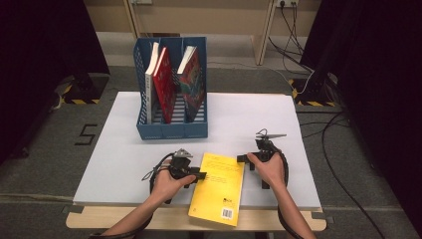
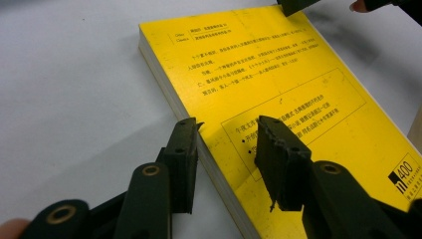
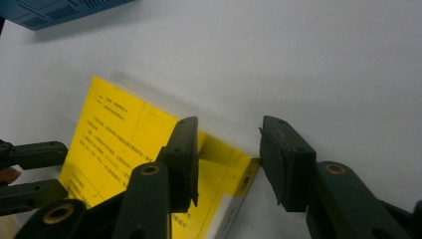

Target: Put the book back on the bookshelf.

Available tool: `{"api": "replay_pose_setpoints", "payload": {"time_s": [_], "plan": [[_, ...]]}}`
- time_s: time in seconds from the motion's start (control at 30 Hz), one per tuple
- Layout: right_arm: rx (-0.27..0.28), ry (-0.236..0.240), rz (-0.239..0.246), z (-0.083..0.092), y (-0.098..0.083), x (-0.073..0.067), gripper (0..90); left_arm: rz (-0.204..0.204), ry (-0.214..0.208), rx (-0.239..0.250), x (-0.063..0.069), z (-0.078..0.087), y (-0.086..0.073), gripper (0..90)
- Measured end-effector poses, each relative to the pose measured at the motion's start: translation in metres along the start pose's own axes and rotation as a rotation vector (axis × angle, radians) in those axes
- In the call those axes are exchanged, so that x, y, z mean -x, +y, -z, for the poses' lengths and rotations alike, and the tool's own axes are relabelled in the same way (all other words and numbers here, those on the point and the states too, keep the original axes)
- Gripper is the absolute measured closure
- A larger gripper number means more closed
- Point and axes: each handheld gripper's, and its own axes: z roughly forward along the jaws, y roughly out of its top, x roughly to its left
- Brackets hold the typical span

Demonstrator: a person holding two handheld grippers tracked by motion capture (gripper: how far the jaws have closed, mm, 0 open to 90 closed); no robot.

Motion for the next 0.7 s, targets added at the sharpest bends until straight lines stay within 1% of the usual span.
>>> {"api": "replay_pose_setpoints", "payload": {"time_s": [0.1,0.17,0.23,0.27,0.3,0.37,0.4,0.47,0.57,0.63,0.7], "plan": [[0.013,-0.004,-0.004,-0.0003,-0.0012,-0.0014,60.4,0.001,0.005,0.005,0.0006,0.0,-0.0008,60.1],[0.027,-0.008,-0.023,-0.0002,-0.0032,-0.0023,60.5,-0.003,0.015,0.011,0.0023,0.0001,-0.0018,60.4],[0.021,-0.009,-0.031,0.0004,-0.003,-0.002,60.8,-0.007,0.019,0.012,0.0029,0.0002,-0.002,60.5],[0.021,-0.005,-0.053,0.0005,-0.0026,-0.0019,61.5,-0.003,0.019,0.015,0.003,0.0001,-0.0022,60.5],[0.016,0.004,-0.094,0.0011,-0.0016,-0.0008,62.0,0.004,0.019,0.02,0.0031,-0.0001,-0.0029,60.5],[0.016,0.003,-0.093,0.0011,-0.0015,0.0004,62.2,0.006,0.021,0.023,0.0033,-0.0001,-0.0032,60.5],[0.003,0.008,-0.113,0.0019,-0.0013,0.0,61.9,0.007,0.022,0.024,0.0034,-0.0002,-0.0034,60.5],[0.013,0.003,-0.111,0.0014,-0.0018,-0.0008,61.8,0.006,0.025,0.023,0.0037,-0.0001,-0.0033,60.5],[0.002,0.003,-0.121,0.0022,-0.0024,-0.0017,61.5,0.011,0.024,0.027,0.0037,-0.0002,-0.0036,60.4],[0.003,0.01,-0.12,0.0027,-0.0042,-0.0005,61.5,0.014,0.024,0.03,0.0035,-0.0003,-0.0043,59.9],[0.014,0.021,-0.136,0.003,-0.0059,-0.0004,61.6,0.016,0.027,0.035,0.0038,-0.0007,-0.0048,59.5]]}}
